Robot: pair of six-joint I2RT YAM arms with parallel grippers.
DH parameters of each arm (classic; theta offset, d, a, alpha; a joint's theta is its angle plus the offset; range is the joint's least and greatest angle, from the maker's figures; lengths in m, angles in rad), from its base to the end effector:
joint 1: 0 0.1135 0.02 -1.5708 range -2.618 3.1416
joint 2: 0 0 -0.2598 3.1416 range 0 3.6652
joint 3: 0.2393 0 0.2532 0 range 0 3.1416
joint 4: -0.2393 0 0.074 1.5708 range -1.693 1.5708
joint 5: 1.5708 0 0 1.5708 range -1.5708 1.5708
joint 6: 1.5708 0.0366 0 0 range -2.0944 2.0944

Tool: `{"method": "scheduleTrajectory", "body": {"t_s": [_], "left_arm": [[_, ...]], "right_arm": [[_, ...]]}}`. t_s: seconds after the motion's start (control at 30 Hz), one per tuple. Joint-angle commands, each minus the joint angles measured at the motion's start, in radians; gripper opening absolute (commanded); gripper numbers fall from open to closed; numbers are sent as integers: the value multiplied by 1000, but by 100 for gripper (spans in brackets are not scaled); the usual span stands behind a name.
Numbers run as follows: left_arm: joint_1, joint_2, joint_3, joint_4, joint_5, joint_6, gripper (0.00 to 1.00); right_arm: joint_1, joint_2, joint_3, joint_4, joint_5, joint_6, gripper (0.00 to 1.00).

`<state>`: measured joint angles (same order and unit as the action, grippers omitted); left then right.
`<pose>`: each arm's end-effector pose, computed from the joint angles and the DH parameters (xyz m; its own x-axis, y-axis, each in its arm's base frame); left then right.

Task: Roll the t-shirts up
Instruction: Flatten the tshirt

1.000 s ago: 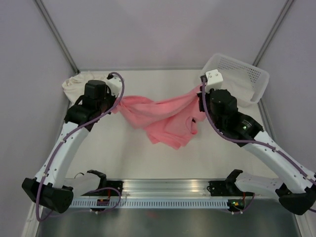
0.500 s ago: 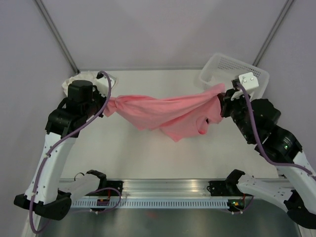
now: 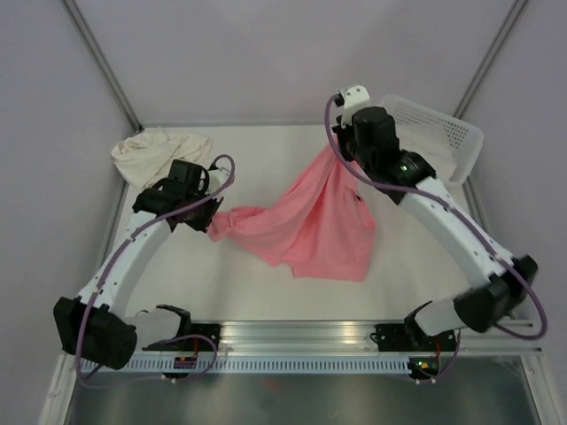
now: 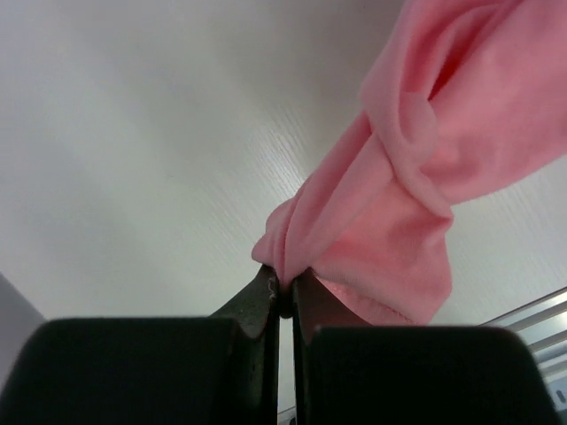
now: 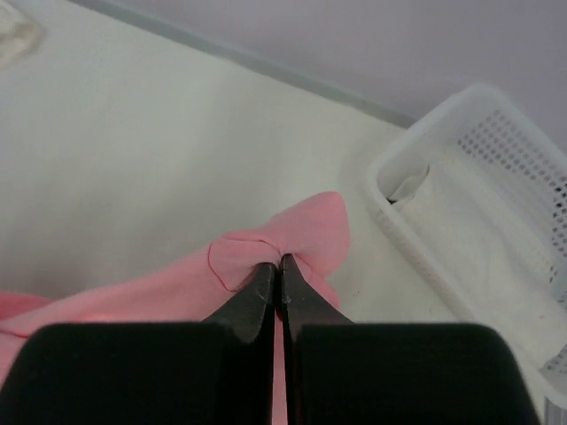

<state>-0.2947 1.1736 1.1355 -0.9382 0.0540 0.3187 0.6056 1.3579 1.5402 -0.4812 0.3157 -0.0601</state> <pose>0.2190 -0.0686 0.3121 -0.6528 0.5251 -0.5459 0.5513 0.8236 0.1330 0.2532 0.1615 0.4390 -0.2238 -0.2244 -0.9484 -0.3112 0.9387 -0.1487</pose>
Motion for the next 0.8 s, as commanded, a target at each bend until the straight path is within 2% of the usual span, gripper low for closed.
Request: {"method": "scheduleTrajectory", "body": {"t_s": [0.0, 0.03, 0.07, 0.1, 0.17, 0.2, 0.23, 0.27, 0.3, 0.37, 0.4, 0.47, 0.5, 0.57, 0.6, 0.67, 0.77], "left_arm": [[80, 59, -51, 105, 81, -6, 2], [98, 76, -57, 125, 110, 2, 2], [118, 96, -63, 137, 118, 16, 2], [140, 141, -74, 162, 122, 22, 2], [147, 185, -97, 190, 116, 37, 6], [150, 223, -106, 202, 118, 40, 8], [150, 244, -112, 219, 119, 40, 10], [152, 260, -126, 229, 121, 40, 10], [154, 288, -134, 240, 121, 39, 10], [160, 304, -155, 271, 122, 36, 10], [166, 310, -161, 279, 122, 33, 10], [178, 319, -171, 292, 125, 25, 9], [183, 316, -172, 295, 129, 20, 9], [192, 299, -178, 300, 136, 13, 9], [193, 293, -183, 299, 138, 11, 9], [195, 268, -195, 300, 141, 8, 9], [196, 239, -213, 299, 135, 6, 9]], "right_arm": [[-107, 223, 58, 116, -60, 29, 0], [-110, 283, 134, 116, -58, 35, 0], [-118, 410, 190, 107, -61, 46, 0], [-128, 478, 318, 69, -58, 54, 2], [-136, 670, 447, -6, -43, 95, 51], [-139, 731, 578, -43, -30, 106, 64], [-139, 785, 642, -89, -27, 121, 74], [-141, 861, 694, -174, -24, 146, 78], [-141, 875, 715, -194, -23, 157, 79], [-139, 816, 614, -125, -24, 175, 79], [-141, 772, 454, -82, -20, 181, 79], [-142, 622, 283, 34, -4, 213, 79], [-141, 569, 123, 65, 0, 227, 77], [-141, 436, -30, 131, -30, 253, 75], [-141, 400, -164, 147, -39, 282, 74], [-141, 305, -344, 177, -61, 315, 71], [-141, 204, -495, 214, -78, 379, 70]]}}
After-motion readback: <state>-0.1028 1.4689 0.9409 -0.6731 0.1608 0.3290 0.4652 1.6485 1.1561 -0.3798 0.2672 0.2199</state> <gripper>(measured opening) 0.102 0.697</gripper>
